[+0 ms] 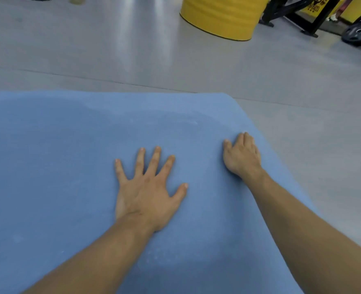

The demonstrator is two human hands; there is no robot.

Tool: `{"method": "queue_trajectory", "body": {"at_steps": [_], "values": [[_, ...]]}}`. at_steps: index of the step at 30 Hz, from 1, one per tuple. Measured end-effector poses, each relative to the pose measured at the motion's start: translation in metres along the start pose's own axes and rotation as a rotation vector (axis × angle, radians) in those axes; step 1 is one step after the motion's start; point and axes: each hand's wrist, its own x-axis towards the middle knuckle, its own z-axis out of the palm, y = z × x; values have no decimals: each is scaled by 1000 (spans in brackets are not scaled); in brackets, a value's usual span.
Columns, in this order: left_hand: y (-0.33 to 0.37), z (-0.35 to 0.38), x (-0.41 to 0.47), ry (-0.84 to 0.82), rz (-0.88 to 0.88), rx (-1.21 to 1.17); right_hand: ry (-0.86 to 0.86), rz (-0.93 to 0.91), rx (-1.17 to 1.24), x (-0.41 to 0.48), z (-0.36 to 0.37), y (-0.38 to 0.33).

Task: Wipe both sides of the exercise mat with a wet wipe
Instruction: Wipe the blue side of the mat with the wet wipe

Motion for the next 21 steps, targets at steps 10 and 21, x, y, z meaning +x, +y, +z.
{"method": "queue_trajectory", "body": {"at_steps": [10,21], "values": [[0,-2,-1,9,12,-56,27,-24,21,0,-4,5],[2,-3,0,1,8,-72,114,85,-57,-130,-6,125]]}}
